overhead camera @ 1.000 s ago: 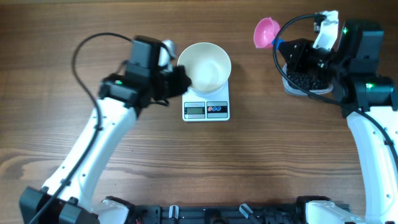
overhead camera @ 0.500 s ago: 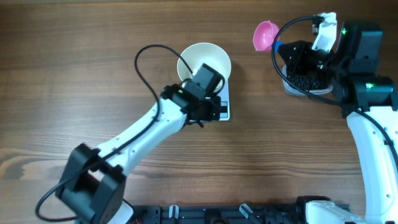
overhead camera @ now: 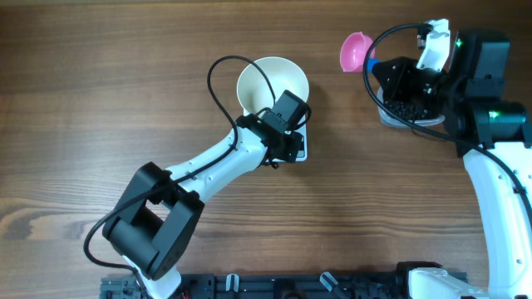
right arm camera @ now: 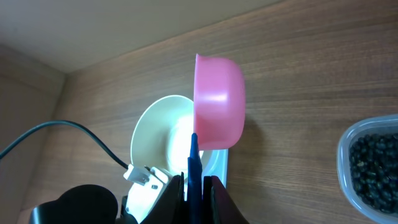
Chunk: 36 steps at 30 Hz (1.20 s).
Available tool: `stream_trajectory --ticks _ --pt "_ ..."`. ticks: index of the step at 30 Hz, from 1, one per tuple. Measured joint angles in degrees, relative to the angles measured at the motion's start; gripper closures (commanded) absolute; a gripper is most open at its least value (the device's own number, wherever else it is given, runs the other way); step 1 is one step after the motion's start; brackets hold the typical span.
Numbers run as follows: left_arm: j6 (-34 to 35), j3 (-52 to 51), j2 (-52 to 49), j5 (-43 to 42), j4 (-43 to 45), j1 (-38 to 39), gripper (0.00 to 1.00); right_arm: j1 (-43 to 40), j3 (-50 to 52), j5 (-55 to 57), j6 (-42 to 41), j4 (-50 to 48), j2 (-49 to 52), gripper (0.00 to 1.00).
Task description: Scoop item into bowl and weigh 150g on scale
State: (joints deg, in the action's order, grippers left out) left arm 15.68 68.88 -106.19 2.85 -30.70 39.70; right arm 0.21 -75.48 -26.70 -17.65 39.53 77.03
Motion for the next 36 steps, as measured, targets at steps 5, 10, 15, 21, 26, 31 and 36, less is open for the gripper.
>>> stream_trajectory --ticks 5,10,15,21,26,31,36 --pt "-1.2 0.0 -0.7 2.3 1.3 0.0 0.96 0.0 0.0 0.6 0.0 0.3 0.0 0.96" --pt "-2.1 0.0 -2.3 3.3 1.7 0.0 0.96 0.0 0.0 1.0 0.0 0.3 0.0 0.96" --pt "-3.6 0.0 -2.6 3.3 2.4 0.0 0.96 0.0 0.0 1.1 0.0 0.3 0.0 0.96" --pt "-3.9 0.0 -2.6 3.4 2.7 0.3 0.96 0.0 0.0 1.1 0.0 0.3 0.0 0.96" --pt "-4.1 0.0 -2.6 3.3 2.7 1.8 0.96 0.0 0.0 1.2 0.0 0.3 0.0 0.96" --pt "-4.1 0.0 -2.7 3.3 2.7 2.4 0.96 0.0 0.0 1.2 0.0 0.3 0.0 0.96" --pt "-3.4 0.0 -2.8 4.9 2.4 2.4 0.96 0.0 0.0 1.2 0.0 0.3 0.0 0.96"
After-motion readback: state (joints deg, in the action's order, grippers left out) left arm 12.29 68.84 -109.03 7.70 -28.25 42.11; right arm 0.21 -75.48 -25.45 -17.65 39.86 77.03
